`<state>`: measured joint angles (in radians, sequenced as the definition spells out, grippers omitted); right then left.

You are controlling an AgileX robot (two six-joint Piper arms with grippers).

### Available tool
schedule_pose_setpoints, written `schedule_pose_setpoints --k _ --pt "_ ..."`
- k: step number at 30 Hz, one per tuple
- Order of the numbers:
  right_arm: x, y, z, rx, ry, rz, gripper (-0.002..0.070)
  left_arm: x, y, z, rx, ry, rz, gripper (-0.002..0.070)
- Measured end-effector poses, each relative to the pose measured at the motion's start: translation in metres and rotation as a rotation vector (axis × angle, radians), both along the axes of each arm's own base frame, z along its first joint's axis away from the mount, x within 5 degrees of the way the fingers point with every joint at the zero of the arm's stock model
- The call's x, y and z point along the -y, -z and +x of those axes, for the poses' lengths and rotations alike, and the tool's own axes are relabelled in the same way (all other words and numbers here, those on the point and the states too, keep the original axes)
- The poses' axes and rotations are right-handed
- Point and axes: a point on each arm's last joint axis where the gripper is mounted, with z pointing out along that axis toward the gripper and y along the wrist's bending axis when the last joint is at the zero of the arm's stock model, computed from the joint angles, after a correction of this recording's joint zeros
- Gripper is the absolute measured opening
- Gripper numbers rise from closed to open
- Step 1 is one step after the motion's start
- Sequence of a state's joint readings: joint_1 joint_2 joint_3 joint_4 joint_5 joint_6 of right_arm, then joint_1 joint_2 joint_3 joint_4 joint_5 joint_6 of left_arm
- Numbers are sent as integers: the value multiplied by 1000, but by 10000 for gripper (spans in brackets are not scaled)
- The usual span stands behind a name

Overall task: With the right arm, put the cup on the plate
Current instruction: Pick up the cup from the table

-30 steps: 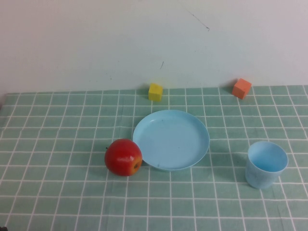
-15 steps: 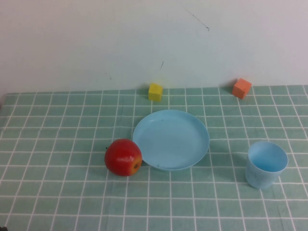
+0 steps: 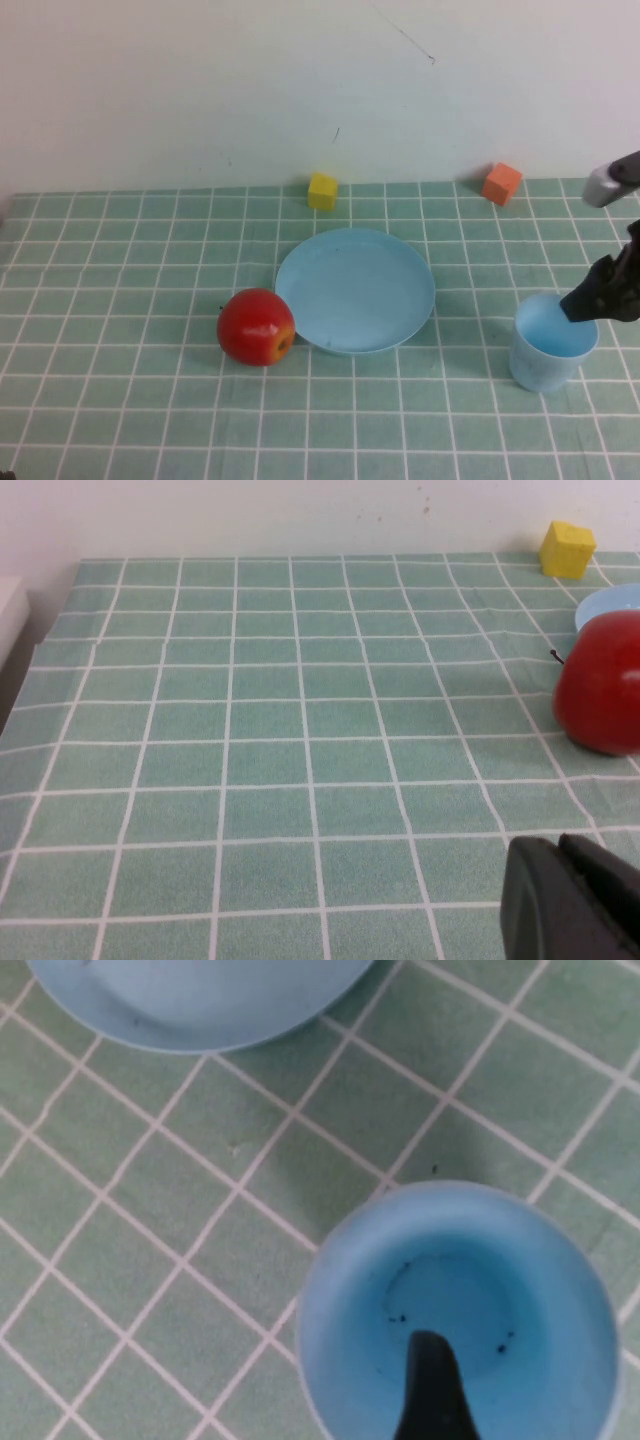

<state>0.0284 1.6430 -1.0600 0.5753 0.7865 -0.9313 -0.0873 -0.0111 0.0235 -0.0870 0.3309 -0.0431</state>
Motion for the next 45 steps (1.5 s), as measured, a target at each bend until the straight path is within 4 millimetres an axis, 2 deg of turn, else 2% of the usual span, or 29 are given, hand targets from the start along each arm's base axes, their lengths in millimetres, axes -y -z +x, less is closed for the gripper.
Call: schedule_pose_setpoints --k 4,8,18,22,30,34,36,40,45 --pt "-17 18 10 17 -61 -56 433 0 0 0 0 0 0 -3" --pt "-20 34 17 12 -76 -94 433 0 0 0 0 0 0 -3" --pt "-20 38 19 -5 -79 -101 382 0 0 0 0 0 0 -3" --pt "-22 31 17 -38 -109 -85 382 0 0 0 0 0 0 -3" --pt "-26 -7 19 -33 -166 -53 382 0 0 0 0 0 0 -3" --pt "-23 -21 24 23 -183 -100 382 0 0 0 -2 0 0 -3" --pt "-20 -21 25 39 -192 -137 382 0 0 0 -2 0 0 -3" --pt "-19 -12 28 20 -202 -164 382 0 0 0 -2 0 0 -3" --pt "-20 16 36 -64 -211 -166 382 0 0 0 -2 0 0 -3"
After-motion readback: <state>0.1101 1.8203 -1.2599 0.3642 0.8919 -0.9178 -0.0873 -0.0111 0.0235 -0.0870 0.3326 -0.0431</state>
